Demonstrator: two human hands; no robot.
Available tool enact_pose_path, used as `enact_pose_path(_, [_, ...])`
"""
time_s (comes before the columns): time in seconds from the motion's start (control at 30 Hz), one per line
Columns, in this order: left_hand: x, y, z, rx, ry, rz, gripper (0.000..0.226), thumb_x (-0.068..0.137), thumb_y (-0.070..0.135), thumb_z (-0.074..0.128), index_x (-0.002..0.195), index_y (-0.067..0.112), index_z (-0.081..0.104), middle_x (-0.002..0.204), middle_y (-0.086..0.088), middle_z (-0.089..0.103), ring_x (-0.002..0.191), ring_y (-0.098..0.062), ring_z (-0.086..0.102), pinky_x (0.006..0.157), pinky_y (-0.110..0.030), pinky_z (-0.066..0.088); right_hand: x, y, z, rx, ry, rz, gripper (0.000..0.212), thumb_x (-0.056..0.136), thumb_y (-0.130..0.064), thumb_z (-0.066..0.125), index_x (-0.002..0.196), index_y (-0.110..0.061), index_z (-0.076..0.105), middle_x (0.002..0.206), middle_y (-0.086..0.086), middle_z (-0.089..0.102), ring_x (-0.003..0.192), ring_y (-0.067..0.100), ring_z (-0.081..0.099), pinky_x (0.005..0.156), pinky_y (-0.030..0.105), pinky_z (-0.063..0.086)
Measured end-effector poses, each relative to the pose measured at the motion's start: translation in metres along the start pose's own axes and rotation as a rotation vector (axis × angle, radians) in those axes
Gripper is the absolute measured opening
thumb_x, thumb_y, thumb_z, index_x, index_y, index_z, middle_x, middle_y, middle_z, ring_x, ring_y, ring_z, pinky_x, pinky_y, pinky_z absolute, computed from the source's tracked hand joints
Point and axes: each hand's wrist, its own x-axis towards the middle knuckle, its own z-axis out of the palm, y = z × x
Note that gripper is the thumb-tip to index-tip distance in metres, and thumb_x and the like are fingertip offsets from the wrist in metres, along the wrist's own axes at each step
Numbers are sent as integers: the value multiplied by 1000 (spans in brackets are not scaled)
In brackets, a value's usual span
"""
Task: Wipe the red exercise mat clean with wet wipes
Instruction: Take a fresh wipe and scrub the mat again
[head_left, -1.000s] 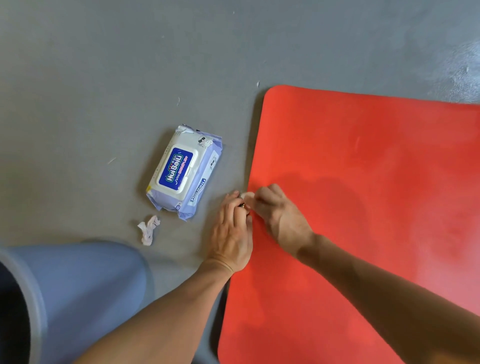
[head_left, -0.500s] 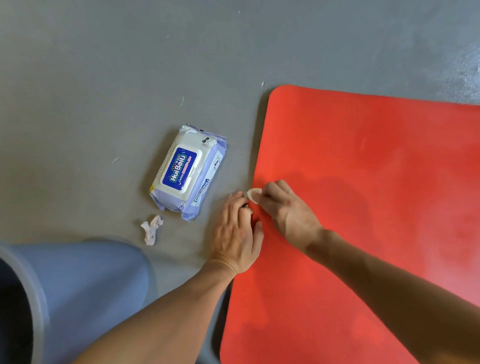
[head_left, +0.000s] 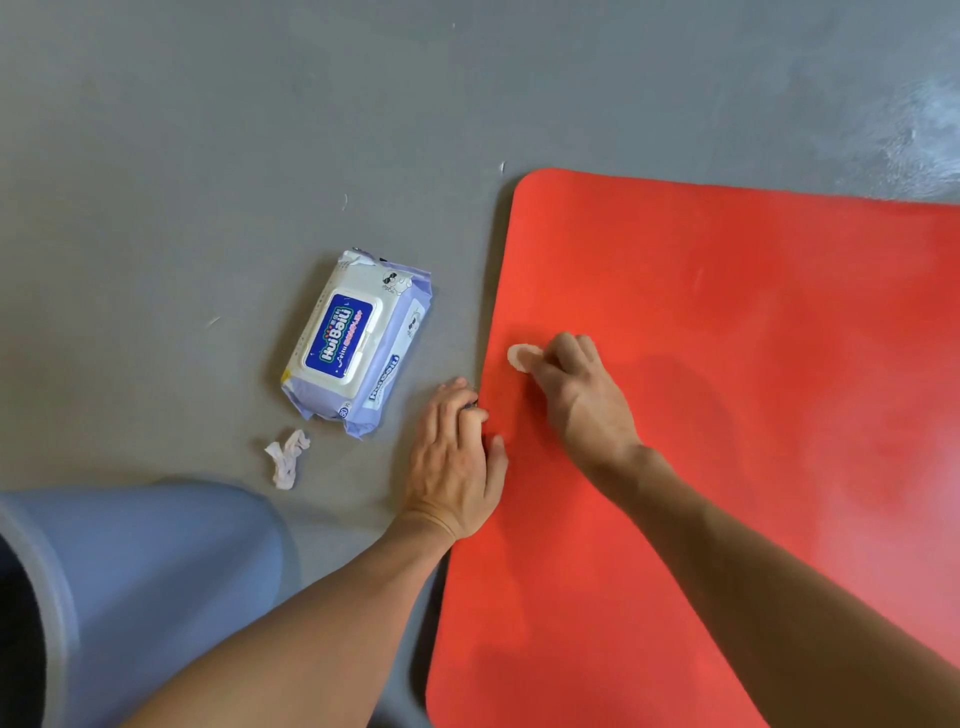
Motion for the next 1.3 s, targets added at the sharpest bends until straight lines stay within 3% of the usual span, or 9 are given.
enact_pose_path(0.1, [1, 0, 0, 7, 4, 10, 24, 91, 18, 53, 107, 1, 59, 127, -20, 57, 138, -41, 49, 115, -49, 41, -1, 48, -32, -183, 154, 321, 19, 99, -39, 63, 103, -21, 69, 94, -2, 51, 96, 21, 52, 74, 26, 36])
enact_pose_path(0.27, [0, -1, 1, 17, 1, -2, 25, 91, 17, 54, 107, 0, 59, 128, -21, 56, 138, -42, 49, 113, -51, 43, -9, 16, -23, 10, 223, 641, 31, 95, -15, 46, 120, -10, 62, 120, 14, 51, 106, 27, 50, 86, 34, 43])
enact_pose_path(0.47, [1, 2, 0, 21, -7, -6, 25, 89, 18, 53, 105, 0, 59, 127, -20, 56, 139, -41, 49, 114, -50, 42, -14, 2, -5, 1, 21, 52, 26, 95, -12, 52, 114, -16, 68, 95, 6, 49, 88, 27, 48, 74, 45, 50])
enact_pose_path(0.57, [1, 1, 0, 22, -11, -10, 26, 90, 19, 53, 106, 0, 59, 128, -20, 57, 139, -41, 49, 113, -50, 43, -12, 69, -36, -108, 282, 404, 10, 95, -37, 68, 92, -28, 71, 86, 3, 48, 85, 26, 49, 85, 54, 47])
enact_pose_path(0.67, [0, 0, 1, 20, -15, -9, 26, 90, 19, 53, 106, -1, 59, 128, -21, 57, 139, -41, 49, 112, -51, 43, -19, 93, -49, -122, 408, 655, 23, 103, -27, 57, 109, -15, 75, 92, 7, 48, 91, 23, 48, 91, 44, 42])
enact_pose_path(0.77, [0, -1, 1, 28, -12, -3, 27, 90, 19, 53, 108, 0, 58, 128, -21, 56, 138, -41, 49, 112, -51, 43, -9, 49, -26, -36, 431, 682, 14, 100, -26, 60, 86, -24, 64, 93, 2, 46, 89, 21, 47, 93, 53, 42])
enact_pose_path(1.0, [0, 1, 0, -3, -10, -15, 24, 90, 18, 53, 108, 2, 57, 130, -20, 55, 138, -41, 48, 114, -50, 41, 5, -21, 12, 148, 19, 24, 24, 93, -10, 62, 116, -11, 67, 92, -4, 40, 88, 21, 43, 74, 34, 43])
enact_pose_path(1.2, [0, -1, 1, 14, -2, 10, 25, 90, 18, 53, 107, 1, 58, 128, -20, 56, 138, -40, 49, 113, -50, 42, -1, 92, -36, 151, 355, 633, 36, 105, -37, 57, 102, -4, 72, 93, 1, 45, 80, -2, 37, 81, 9, 34])
enact_pose_path(1.3, [-1, -2, 2, 24, 9, 11, 21, 90, 16, 53, 104, 0, 58, 127, -22, 56, 138, -42, 49, 112, -51, 43, -2, 79, -34, 117, 343, 661, 36, 106, -32, 56, 101, 1, 68, 89, -1, 41, 82, -1, 40, 75, 8, 28])
